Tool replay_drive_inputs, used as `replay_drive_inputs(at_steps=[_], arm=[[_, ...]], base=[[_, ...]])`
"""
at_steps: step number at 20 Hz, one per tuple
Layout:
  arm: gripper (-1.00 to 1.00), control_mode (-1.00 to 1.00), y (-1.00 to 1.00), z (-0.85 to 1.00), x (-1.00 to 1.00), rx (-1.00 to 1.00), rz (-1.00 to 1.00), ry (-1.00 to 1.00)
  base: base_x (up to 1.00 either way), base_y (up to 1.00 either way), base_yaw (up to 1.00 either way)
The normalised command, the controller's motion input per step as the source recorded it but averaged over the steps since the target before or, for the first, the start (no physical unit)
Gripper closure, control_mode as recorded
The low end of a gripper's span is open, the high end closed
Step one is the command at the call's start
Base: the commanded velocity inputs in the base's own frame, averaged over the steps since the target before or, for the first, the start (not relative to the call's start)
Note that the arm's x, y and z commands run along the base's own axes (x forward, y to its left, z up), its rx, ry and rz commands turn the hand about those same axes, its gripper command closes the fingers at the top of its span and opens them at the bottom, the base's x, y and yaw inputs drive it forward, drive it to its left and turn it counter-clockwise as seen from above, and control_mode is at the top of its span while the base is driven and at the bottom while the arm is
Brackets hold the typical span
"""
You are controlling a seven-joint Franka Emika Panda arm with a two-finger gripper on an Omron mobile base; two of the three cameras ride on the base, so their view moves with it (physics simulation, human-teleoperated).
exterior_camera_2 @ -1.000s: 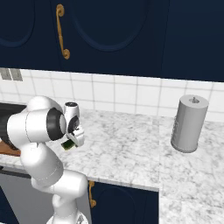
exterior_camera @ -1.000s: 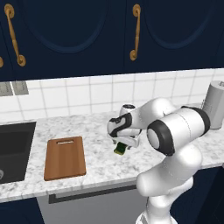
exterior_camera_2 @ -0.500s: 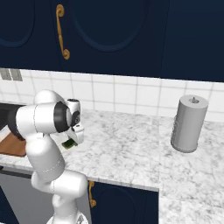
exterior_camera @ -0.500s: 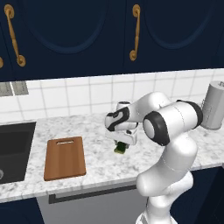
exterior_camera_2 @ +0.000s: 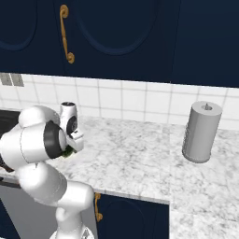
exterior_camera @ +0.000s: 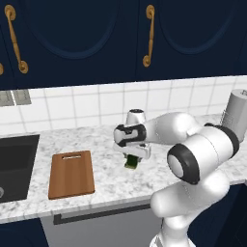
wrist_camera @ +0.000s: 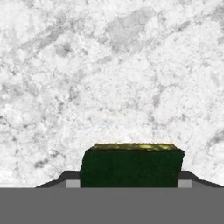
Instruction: Pick up the sponge from the counter and clean the cutting board by briefly scrubbing or pressing down on the cutting board. Once finished, release the sponge.
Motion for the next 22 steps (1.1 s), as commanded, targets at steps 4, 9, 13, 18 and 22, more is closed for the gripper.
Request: replay_drive_inputs(at_steps=[4, 9, 13, 18, 22], arm=[[1.00, -1.00, 0.51, 0.49, -0.14, 0.12, 0.39, -0.01], [1.00, -1.00, 0.59, 0.38, -0.27, 0.09, 0.34, 0.00], [1.00, -1.00, 0.82, 0.17, -0.01, 0.16, 0.25, 0.02], [1.00, -1.00, 1.00, 0.00, -0.03, -0.11, 0.24, -0.03], [1.00, -1.00, 1.00, 0.06, -0.05, -0.20, 0.19, -0.10]], base=[[0.00, 0.00, 0.00], [0.00, 0.00, 0.00], [0.00, 0.00, 0.00], [0.00, 0.00, 0.00], [0.00, 0.00, 0.00]])
